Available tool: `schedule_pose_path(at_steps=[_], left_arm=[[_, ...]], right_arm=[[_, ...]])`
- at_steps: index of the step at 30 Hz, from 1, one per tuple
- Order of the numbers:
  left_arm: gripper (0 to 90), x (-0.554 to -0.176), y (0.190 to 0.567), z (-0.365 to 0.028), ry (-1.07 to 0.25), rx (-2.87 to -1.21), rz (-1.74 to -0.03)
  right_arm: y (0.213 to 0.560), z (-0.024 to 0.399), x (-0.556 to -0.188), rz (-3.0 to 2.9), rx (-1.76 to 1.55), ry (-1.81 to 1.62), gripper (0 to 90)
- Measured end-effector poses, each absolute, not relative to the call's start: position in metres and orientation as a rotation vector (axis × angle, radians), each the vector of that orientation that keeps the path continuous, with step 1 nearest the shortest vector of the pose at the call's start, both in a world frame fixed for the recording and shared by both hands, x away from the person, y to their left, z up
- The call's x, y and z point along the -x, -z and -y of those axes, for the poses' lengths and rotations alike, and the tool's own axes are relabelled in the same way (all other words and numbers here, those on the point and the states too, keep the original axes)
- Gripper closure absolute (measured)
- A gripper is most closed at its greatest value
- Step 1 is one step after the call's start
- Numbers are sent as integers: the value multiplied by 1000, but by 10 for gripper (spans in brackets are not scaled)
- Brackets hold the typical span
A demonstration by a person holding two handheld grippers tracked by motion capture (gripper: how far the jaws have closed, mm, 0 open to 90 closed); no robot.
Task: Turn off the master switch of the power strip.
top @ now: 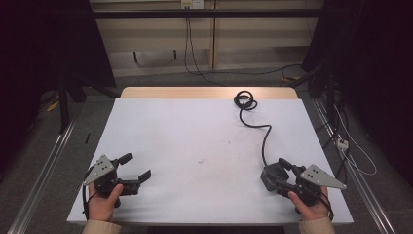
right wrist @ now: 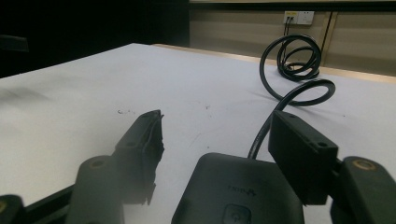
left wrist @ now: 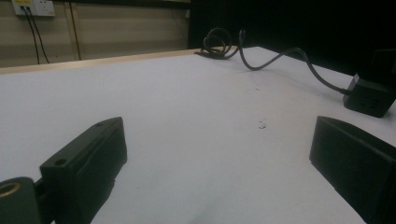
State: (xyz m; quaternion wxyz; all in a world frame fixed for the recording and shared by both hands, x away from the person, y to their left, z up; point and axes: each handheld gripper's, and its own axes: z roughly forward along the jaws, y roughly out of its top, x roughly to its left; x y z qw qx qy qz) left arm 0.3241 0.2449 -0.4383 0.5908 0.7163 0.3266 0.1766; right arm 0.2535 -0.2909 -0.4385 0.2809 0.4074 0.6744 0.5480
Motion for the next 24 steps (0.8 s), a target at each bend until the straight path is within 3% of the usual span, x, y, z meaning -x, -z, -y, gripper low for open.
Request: schedule_pose_path(at_steps=[24], left_arm=[[38,-324,439,-244,-405,-1667,-763]], right_arm=[[435,298,-255,-1859,-1107,-1486,704]])
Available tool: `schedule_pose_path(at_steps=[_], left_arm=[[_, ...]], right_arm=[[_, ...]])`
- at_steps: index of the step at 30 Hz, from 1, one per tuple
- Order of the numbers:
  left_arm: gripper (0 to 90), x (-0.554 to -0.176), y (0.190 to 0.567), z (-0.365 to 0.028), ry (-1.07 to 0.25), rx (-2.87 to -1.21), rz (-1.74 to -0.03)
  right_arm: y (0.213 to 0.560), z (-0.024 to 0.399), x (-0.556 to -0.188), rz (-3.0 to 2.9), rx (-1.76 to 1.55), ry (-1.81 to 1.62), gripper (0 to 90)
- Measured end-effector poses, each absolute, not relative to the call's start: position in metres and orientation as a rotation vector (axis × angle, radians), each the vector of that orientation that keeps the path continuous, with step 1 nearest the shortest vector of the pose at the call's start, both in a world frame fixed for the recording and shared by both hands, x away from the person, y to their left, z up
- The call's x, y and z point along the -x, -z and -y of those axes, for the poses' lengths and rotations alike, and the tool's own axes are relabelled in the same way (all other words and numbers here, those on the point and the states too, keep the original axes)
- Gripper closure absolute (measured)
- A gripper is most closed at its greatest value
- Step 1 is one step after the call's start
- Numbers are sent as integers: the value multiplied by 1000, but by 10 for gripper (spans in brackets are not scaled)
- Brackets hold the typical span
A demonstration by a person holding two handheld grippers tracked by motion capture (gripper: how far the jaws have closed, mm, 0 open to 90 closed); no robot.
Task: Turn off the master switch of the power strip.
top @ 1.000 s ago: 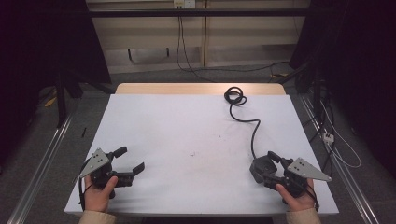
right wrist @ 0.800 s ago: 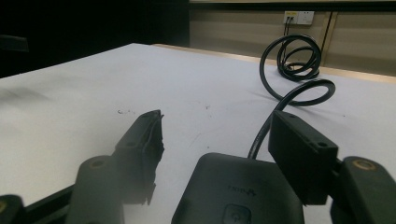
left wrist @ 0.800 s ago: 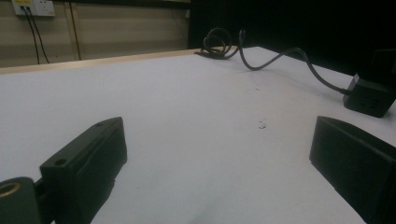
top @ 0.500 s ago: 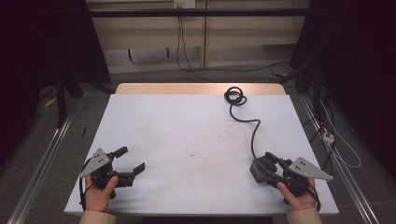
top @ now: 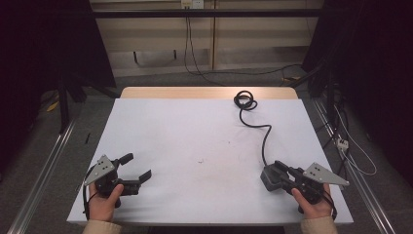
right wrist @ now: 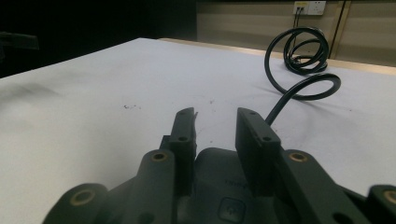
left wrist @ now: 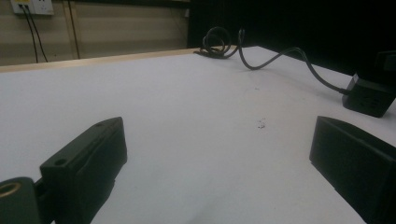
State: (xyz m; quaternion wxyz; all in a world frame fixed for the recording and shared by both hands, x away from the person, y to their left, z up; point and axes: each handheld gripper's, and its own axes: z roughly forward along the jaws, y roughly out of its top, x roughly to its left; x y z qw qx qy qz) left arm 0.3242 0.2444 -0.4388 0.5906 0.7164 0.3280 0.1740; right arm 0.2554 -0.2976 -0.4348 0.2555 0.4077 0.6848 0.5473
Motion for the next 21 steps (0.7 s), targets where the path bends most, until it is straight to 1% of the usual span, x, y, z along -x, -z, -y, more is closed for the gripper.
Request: schedule_pose_path(at_steps=[8,17,21], left_arm=[[38,-324,439,-244,-401,-1666,-760],[38,-324,439,-244,-398,-1662,-758],[38,-324,439,-244,-398,-1662,-758]], right_arm=[[435,300,-256,-1881,-1108,-1491,800],[435,302,-256,-1896,-1106,-1504,843],[434,302,-257,-1901,-1113,-1523,880]])
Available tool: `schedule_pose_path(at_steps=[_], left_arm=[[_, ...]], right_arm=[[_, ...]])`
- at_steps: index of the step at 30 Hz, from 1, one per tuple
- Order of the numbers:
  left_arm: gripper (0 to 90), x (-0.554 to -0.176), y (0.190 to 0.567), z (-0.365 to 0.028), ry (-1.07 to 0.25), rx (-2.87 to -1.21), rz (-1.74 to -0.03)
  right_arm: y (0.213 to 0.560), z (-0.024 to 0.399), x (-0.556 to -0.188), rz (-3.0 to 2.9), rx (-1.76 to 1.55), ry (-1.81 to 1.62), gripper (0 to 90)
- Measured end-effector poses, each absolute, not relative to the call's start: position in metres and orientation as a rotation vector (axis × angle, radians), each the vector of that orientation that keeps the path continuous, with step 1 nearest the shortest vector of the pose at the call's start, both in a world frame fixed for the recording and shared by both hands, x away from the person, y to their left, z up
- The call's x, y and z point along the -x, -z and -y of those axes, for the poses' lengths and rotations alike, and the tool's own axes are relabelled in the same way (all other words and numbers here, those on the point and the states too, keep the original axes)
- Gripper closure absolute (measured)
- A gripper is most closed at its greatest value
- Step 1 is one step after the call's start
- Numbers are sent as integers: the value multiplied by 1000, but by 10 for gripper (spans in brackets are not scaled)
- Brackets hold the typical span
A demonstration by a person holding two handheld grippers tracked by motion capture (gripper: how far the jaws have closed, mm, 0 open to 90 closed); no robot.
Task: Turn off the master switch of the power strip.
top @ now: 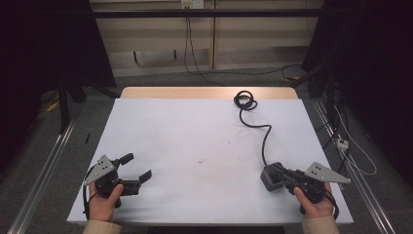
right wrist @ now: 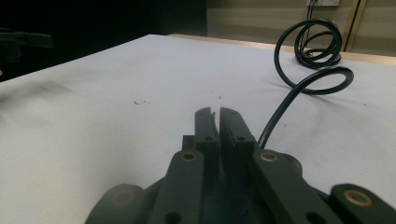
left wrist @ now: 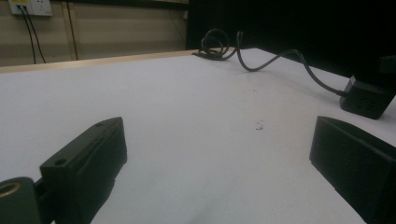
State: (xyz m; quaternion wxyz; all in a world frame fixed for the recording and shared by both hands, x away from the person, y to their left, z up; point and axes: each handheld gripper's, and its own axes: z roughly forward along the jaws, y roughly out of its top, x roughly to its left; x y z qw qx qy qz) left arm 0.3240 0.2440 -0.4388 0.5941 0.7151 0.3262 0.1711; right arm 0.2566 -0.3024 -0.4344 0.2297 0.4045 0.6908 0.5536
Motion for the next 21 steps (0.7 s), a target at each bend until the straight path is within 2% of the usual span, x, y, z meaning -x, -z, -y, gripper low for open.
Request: schedule_pose_path(at_steps=[21], left_arm=[[38,-324,439,-243,-399,-1661,-757]], right_arm=[[431,307,-258,-1966,-1066,-1542,900]])
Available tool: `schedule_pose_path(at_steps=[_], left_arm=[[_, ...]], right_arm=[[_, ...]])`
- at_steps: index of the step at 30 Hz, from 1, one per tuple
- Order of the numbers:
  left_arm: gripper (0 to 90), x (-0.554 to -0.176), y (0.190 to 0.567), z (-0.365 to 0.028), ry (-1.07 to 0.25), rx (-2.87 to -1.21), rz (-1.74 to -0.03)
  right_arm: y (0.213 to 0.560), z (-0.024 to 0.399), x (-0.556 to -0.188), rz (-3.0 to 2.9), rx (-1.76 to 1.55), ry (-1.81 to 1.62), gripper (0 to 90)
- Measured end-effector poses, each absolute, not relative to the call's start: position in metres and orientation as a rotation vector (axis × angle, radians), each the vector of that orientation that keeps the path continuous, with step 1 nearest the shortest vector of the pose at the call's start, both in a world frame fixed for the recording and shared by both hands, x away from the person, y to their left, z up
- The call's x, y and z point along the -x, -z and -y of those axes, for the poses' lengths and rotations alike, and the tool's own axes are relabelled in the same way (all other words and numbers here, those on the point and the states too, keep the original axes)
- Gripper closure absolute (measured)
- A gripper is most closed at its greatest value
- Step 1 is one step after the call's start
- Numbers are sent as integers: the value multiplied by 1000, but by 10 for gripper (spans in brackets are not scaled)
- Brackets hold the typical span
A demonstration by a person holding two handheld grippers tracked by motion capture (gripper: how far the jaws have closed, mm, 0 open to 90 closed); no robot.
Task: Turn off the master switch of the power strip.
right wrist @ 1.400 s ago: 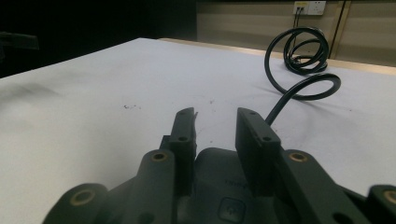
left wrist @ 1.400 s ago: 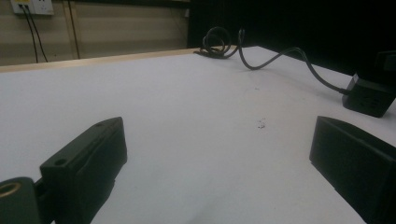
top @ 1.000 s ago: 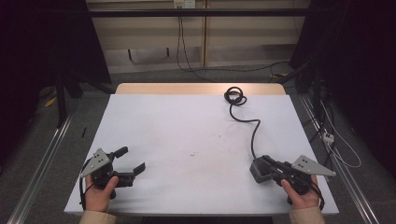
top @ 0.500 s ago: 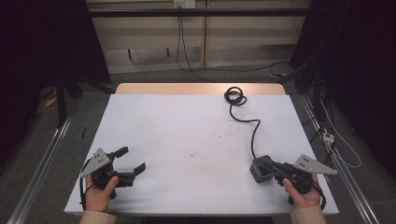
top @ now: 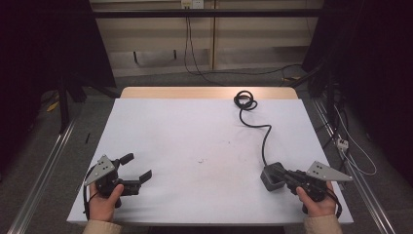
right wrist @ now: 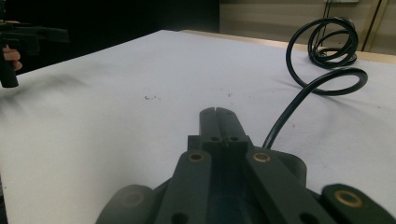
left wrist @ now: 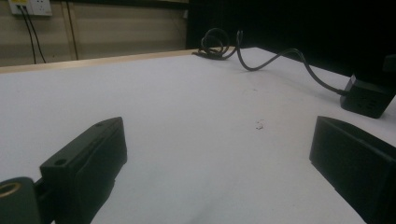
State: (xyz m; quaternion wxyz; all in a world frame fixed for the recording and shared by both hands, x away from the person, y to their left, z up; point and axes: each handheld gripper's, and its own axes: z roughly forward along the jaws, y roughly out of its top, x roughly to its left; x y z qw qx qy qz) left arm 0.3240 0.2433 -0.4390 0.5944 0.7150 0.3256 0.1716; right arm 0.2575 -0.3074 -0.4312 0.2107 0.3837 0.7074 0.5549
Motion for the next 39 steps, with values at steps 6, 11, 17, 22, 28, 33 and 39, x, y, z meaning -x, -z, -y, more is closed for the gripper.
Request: schedule_pose_path(at_steps=[6,11,17,22,28,33,39], left_arm=[[38,-324,439,-243,-398,-1662,-758],[38,-324,439,-243,-397,-1662,-758],[38,-324,439,-243,-398,-1670,-758],[38,-324,439,-243,-397,-1668,-759],[38,-324,440,-243,-395,-1670,-755],[38,-324,440,-243,-396,-1669,-757],[38,-324,440,-243,-398,-1673,-755]], right_arm=[[431,308,-257,-1986,-1053,-1546,900],[431,311,-257,-1995,-1051,-1544,900],[432,314,-258,-2003,-1048,-1533,900],[432,315,-258,-2005,-1045,-1531,900],[433,315,-258,-2019,-1040,-1522,900],[433,317,-258,-2024,-1037,-1514,900],[433,319,-257,-2030,-1033,-1506,900]])
